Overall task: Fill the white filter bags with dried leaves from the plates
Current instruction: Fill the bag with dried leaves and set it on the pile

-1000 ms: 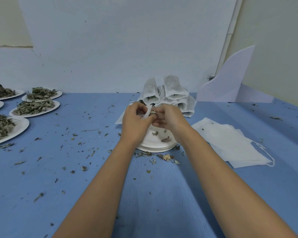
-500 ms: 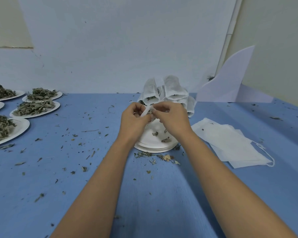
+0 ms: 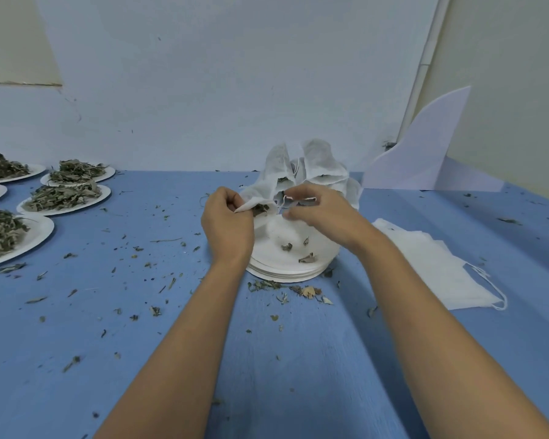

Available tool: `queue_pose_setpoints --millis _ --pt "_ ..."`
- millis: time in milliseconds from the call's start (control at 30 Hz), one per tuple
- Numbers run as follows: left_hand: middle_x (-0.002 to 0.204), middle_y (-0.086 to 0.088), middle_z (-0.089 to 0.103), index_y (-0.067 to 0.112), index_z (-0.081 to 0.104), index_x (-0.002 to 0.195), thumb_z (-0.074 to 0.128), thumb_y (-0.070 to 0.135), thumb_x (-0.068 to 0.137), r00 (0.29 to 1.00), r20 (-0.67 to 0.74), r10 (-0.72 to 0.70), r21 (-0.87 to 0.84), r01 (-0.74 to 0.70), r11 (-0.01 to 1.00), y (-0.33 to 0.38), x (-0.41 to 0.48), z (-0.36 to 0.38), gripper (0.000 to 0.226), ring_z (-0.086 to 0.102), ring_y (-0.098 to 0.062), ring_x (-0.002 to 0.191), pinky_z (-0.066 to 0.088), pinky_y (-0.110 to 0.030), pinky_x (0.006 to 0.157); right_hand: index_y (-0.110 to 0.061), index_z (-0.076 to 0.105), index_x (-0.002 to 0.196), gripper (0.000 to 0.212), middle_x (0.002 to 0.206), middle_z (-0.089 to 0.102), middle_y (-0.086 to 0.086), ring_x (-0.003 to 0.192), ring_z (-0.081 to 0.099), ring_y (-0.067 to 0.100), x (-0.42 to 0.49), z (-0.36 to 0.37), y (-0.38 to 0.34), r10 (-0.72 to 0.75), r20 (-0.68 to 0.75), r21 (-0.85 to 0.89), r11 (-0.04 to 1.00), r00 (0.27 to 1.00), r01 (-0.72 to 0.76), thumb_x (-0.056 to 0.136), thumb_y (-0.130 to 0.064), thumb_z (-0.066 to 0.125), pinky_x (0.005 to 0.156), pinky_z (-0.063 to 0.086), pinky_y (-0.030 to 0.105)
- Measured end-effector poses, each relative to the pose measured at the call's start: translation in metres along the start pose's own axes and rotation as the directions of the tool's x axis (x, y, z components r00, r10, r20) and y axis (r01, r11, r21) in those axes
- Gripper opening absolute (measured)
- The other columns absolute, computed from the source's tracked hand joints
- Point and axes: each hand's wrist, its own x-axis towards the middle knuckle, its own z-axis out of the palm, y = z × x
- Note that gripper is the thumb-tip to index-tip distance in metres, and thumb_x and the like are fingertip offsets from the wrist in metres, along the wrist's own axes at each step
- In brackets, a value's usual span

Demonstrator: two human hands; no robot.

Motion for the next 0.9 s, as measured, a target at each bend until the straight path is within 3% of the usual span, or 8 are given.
queue_pose_setpoints --millis 100,167,300,433,533,767,833,900 --pt "0.062 0.005 0.039 0.017 0.040 0.062 0.057 -0.007 0.079 0.999 0.007 -0.040 -0.044 0.041 0.998 0.001 -0.001 -0.001 0.033 0.031 -0.007 0.052 0.028 -0.011 0.043 -0.035 0.048 0.135 0.063 0.145 0.039 -0.009 0.133 0.035 0.013 -0.004 -0.016 0.004 0.180 0.286 -0.326 0.942 0.941 -0.081 0.077 -0.039 0.073 0.095 0.030 0.024" --pt "0.061 0.004 0.039 0.017 0.040 0.062 0.055 -0.008 0.079 0.999 0.014 -0.047 -0.050 0.048 0.998 0.001 -0.002 0.000 0.033 0.030 -0.007 0.052 0.028 -0.011 0.042 -0.036 0.050 0.134 0.061 0.141 0.042 -0.007 0.131 0.037 0.016 -0.005 -0.015 0.006 0.251 0.342 -0.422 0.902 0.906 -0.091 0.077 -0.037 0.074 0.093 0.032 0.027" --pt "0.061 0.004 0.038 0.017 0.040 0.062 0.055 -0.009 0.079 0.999 0.018 -0.050 -0.041 0.051 0.998 0.002 -0.002 -0.001 0.034 0.030 -0.007 0.052 0.028 -0.011 0.042 -0.029 0.066 0.117 0.041 0.096 0.056 -0.014 0.100 0.054 0.011 -0.004 -0.009 0.010 0.207 0.237 -0.438 0.895 0.949 -0.085 0.078 -0.023 0.076 0.082 0.039 0.021" --pt "0.060 0.004 0.038 0.017 0.040 0.062 0.053 -0.010 0.079 0.998 0.020 -0.066 -0.045 0.067 0.997 0.000 -0.001 -0.001 0.035 0.031 -0.007 0.052 0.029 -0.010 0.042 -0.015 0.075 0.099 0.021 0.080 0.069 -0.006 0.074 0.062 0.003 -0.002 -0.003 0.018 0.110 0.129 -0.340 0.938 0.986 -0.060 0.079 -0.008 0.074 0.060 0.042 0.004" --pt "0.061 0.004 0.039 0.018 0.041 0.062 0.051 -0.010 0.080 0.996 0.007 -0.092 -0.059 0.092 0.994 -0.001 0.000 -0.001 0.034 0.032 -0.008 0.053 0.028 -0.009 0.042 -0.007 0.076 0.091 0.014 0.068 0.066 -0.002 0.054 0.058 -0.002 -0.001 0.003 0.022 0.097 0.064 -0.260 0.963 0.993 -0.077 0.080 -0.001 0.071 0.050 0.041 0.005" --pt "0.061 0.005 0.039 0.018 0.042 0.063 0.051 -0.008 0.079 0.993 0.006 -0.116 -0.064 0.116 0.991 -0.003 0.000 0.000 0.033 0.033 -0.009 0.054 0.028 -0.011 0.042 -0.016 0.074 0.091 0.010 0.081 0.063 -0.009 0.076 0.054 0.000 0.002 0.006 0.017 -0.035 -0.117 -0.274 0.962 0.992 0.001 0.084 -0.013 0.068 0.060 0.039 0.002" --pt "0.061 0.005 0.039 0.018 0.042 0.063 0.051 -0.008 0.080 0.993 0.007 -0.116 -0.061 0.117 0.991 -0.003 0.001 0.000 0.033 0.033 -0.008 0.054 0.028 -0.011 0.042 -0.017 0.073 0.088 0.007 0.078 0.060 -0.010 0.069 0.052 -0.002 0.002 -0.008 0.014 0.007 -0.104 -0.300 0.953 0.995 -0.039 0.082 -0.018 0.072 0.058 0.039 0.004" --pt "0.061 0.005 0.039 0.018 0.042 0.063 0.051 -0.008 0.080 0.993 0.015 -0.115 -0.062 0.115 0.991 -0.003 0.001 0.000 0.033 0.033 -0.008 0.054 0.028 -0.010 0.042 -0.014 0.071 0.085 0.011 0.074 0.063 -0.007 0.060 0.056 0.001 -0.001 -0.019 0.011 0.167 0.025 -0.293 0.944 0.986 -0.152 0.077 -0.018 0.078 0.057 0.044 0.010"
